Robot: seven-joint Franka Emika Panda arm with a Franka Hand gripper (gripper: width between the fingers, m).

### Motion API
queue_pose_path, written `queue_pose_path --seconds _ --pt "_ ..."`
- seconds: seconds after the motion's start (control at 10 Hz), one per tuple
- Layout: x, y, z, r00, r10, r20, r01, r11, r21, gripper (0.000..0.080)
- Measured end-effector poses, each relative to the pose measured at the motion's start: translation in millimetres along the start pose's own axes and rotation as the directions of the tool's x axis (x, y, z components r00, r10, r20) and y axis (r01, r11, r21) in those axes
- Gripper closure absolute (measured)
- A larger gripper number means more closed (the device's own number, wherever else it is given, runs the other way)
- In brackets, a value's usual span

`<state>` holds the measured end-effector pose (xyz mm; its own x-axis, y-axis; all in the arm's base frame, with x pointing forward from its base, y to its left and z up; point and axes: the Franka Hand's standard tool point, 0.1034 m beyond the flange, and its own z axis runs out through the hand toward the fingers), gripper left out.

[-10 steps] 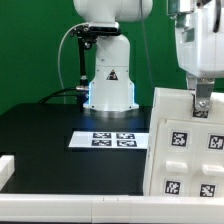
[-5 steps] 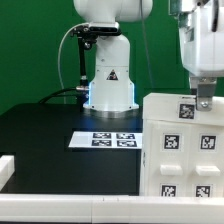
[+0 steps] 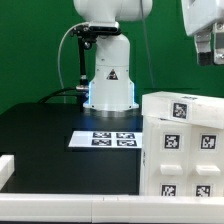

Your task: Assemble cabinet

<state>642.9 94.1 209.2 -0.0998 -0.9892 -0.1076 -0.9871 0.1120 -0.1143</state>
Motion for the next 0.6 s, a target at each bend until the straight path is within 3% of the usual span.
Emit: queue_pose_path --seconds 0.3,0.6 --pt "-2.5 2.0 6.3 0.984 -0.176 -0.005 0.176 0.984 -0.009 0.0002" --pt "-8.4 1.2 12.1 0.797 -0.604 -0.008 0.604 0.797 0.001 0.0002"
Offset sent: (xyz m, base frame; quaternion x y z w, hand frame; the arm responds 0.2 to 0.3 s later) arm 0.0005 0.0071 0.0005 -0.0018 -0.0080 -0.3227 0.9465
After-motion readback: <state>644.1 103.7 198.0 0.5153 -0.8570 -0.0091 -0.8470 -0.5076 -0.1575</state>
